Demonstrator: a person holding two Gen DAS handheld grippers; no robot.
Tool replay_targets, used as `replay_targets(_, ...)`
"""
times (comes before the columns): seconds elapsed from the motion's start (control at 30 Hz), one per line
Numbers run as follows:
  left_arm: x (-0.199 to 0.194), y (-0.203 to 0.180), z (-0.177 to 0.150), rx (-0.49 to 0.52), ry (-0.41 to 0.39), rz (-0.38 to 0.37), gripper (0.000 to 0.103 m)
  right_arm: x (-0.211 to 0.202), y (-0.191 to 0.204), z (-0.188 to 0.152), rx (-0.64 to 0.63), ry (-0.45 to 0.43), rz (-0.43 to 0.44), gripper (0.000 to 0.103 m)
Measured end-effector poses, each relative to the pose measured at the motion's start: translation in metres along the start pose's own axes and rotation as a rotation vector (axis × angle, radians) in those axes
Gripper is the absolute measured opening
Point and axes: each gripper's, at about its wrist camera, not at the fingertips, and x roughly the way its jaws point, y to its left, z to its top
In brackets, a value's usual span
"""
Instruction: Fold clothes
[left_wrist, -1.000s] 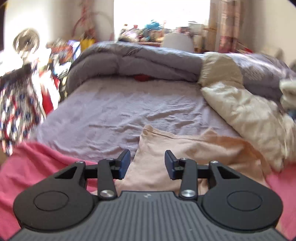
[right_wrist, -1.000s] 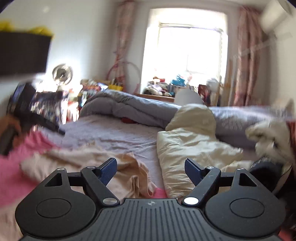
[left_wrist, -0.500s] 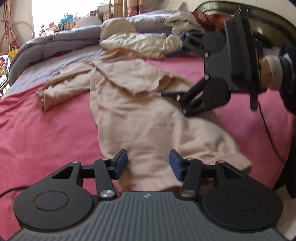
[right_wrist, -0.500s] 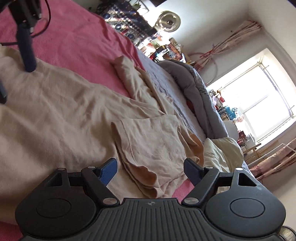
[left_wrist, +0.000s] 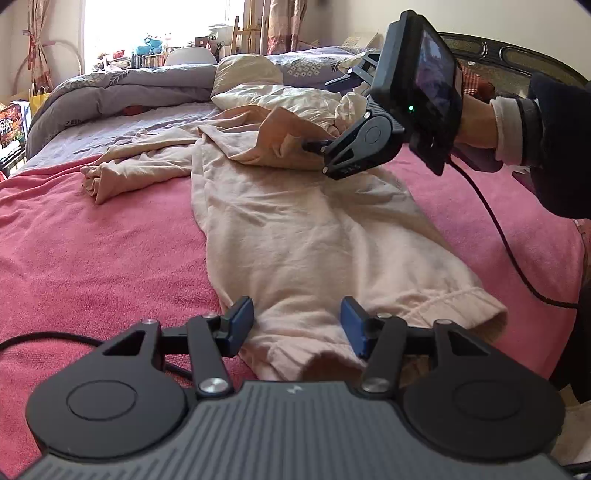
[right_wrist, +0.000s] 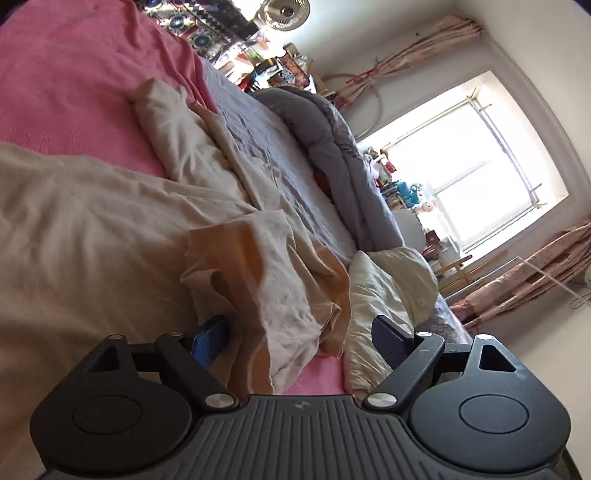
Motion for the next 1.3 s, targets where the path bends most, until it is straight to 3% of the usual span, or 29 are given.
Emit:
replay_targets(0.17, 0.000, 0.003, -0.003, -0.012, -0.018, -0.010, 0.058, -0.006, 0.026, -0.006, -0.123, 0.011, 0.151, 0.070)
replay_targets(0.2, -0.001, 0.002, -0.004, -0.011, -0.021, -0.010, 0.058, -0.003, 0.027, -0.005, -0.120, 0.017, 0.161, 0.065)
replay_targets(0.33, -0.001, 0.003, -0.004, -0.012, -0.023, -0.014, 0.058, 0.007, 0.018, 0.000, -0.064, 0.043, 0.210, 0.063)
replay_targets(0.4, -0.001, 0.004, -0.004, -0.015, -0.025, -0.018, 0.058, 0.011, 0.011, 0.002, -0.022, 0.070, 0.251, 0.036)
replay_targets(0.5, 0.000, 0.004, -0.005, -0.013, -0.029, -0.017, 0.058, 0.017, 0.006, 0.005, 0.054, 0.112, 0.313, 0.014)
replay_targets(0.63, -0.005, 0.006, 0.003, -0.016, -0.021, -0.015, 0.059, 0.009, -0.011, 0.011, 0.189, 0.080, 0.307, 0.010)
replay_targets(0.83, -0.023, 0.013, 0.017, 0.004, -0.065, 0.048, 0.059, -0.021, -0.073, 0.029, 0.427, -0.003, 0.318, 0.008)
replay_targets(0.97, -0.042, 0.020, 0.012, -0.047, -0.091, 0.092, 0.059, -0.063, -0.096, 0.042, 0.471, -0.052, 0.356, 0.008)
replay_targets(1.13, -0.072, 0.034, -0.003, -0.163, -0.110, 0.164, 0.059, -0.139, -0.080, 0.055, 0.422, -0.078, 0.551, 0.008)
replay_targets(1.3, -0.092, 0.030, -0.012, -0.226, -0.129, 0.196, 0.059, -0.169, -0.013, 0.044, 0.391, 0.013, 0.729, 0.008)
